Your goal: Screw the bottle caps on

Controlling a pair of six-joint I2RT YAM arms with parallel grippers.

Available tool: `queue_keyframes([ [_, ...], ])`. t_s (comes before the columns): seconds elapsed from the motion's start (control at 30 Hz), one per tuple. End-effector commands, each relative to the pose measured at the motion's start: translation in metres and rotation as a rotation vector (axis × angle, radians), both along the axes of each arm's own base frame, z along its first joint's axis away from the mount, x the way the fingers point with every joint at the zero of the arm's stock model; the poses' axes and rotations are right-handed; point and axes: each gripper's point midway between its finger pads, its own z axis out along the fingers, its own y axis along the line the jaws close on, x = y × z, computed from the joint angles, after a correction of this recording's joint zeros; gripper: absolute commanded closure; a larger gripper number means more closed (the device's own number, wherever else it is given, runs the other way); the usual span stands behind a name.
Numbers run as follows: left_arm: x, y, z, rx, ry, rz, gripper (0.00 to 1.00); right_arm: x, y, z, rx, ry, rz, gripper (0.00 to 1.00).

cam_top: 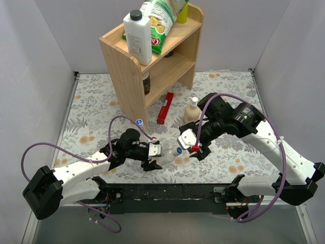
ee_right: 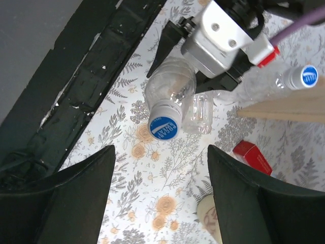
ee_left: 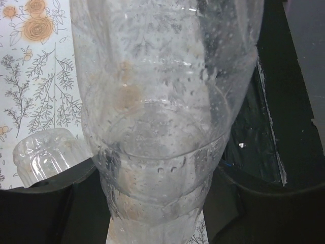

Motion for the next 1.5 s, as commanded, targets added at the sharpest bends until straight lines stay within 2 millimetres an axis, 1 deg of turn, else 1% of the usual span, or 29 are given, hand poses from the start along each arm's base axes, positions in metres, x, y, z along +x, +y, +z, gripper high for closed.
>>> queue_keyframes([
  [0.0,-0.001,-0.007,0.02,-0.036,-0.035,-0.046,1.0,-0.002,0.008,-0.005,0.019,-0.128,0.114,0.22],
  [0.07,-0.001,-0.007,0.022,-0.04,-0.035,-0.051,1.0,0.0,0.013,-0.005,0.033,-0.151,0.126,0.24],
  [0.2,-0.002,-0.008,0.026,-0.05,-0.034,-0.056,1.0,0.002,0.018,-0.012,0.019,-0.164,0.152,0.28],
  [0.33,-0.003,-0.008,0.028,-0.055,-0.031,-0.058,1.0,0.003,0.022,-0.013,0.015,-0.161,0.164,0.36],
  [0.6,-0.003,-0.009,0.031,-0.063,-0.033,-0.059,1.0,-0.005,0.018,-0.02,-0.012,-0.152,0.208,0.43],
  [0.87,-0.001,-0.012,0.035,-0.076,-0.026,-0.049,1.0,-0.012,0.018,-0.022,-0.017,-0.148,0.244,0.46],
  [1.0,0.0,-0.013,0.036,-0.083,-0.025,-0.044,1.0,-0.012,0.02,-0.025,-0.023,-0.131,0.236,0.52],
  [1.03,0.001,-0.013,0.037,-0.085,-0.023,-0.039,1.0,-0.012,0.02,-0.028,-0.029,-0.12,0.227,0.55],
  [1.07,0.001,-0.014,0.039,-0.091,-0.027,-0.038,1.0,-0.009,0.023,-0.026,-0.023,-0.105,0.18,0.58],
  [1.1,0.002,-0.014,0.039,-0.092,-0.026,-0.034,1.0,-0.006,0.026,-0.026,-0.022,-0.092,0.144,0.63],
  [1.13,0.003,-0.014,0.039,-0.092,-0.021,-0.025,1.0,-0.003,0.028,-0.029,-0.03,-0.078,0.11,0.71],
  [1.17,0.003,-0.014,0.039,-0.092,-0.02,-0.017,1.0,0.001,0.03,-0.03,-0.041,-0.049,0.048,0.74],
  [1.2,0.006,-0.016,0.044,-0.116,-0.035,-0.008,1.0,0.002,0.03,-0.033,-0.055,-0.029,0.03,0.77],
  [1.23,0.008,-0.016,0.043,-0.118,-0.033,0.01,1.0,0.002,0.03,-0.036,-0.064,-0.009,0.009,0.81],
  [1.27,0.01,-0.017,0.048,-0.139,-0.035,0.025,1.0,0.004,0.031,-0.037,-0.07,0.017,-0.032,0.82],
  [1.3,0.012,-0.018,0.05,-0.15,-0.033,0.04,1.0,0.007,0.036,-0.036,-0.063,0.077,-0.11,0.83],
  [1.33,0.018,-0.018,0.052,-0.158,-0.037,0.074,1.0,0.009,0.038,-0.035,-0.062,0.119,-0.158,0.83],
  [1.37,0.021,-0.02,0.06,-0.187,-0.034,0.1,1.0,0.014,0.038,-0.033,-0.054,0.166,-0.203,0.84],
  [1.4,0.024,-0.021,0.063,-0.2,-0.038,0.116,1.0,0.018,0.041,-0.034,-0.073,0.264,-0.296,0.85],
  [1.43,0.026,-0.021,0.067,-0.215,-0.039,0.134,1.0,0.023,0.043,-0.032,-0.075,0.322,-0.351,0.86],
  [1.47,0.034,-0.021,0.071,-0.238,-0.042,0.186,1.0,0.036,0.043,-0.025,-0.06,0.392,-0.425,0.87],
])
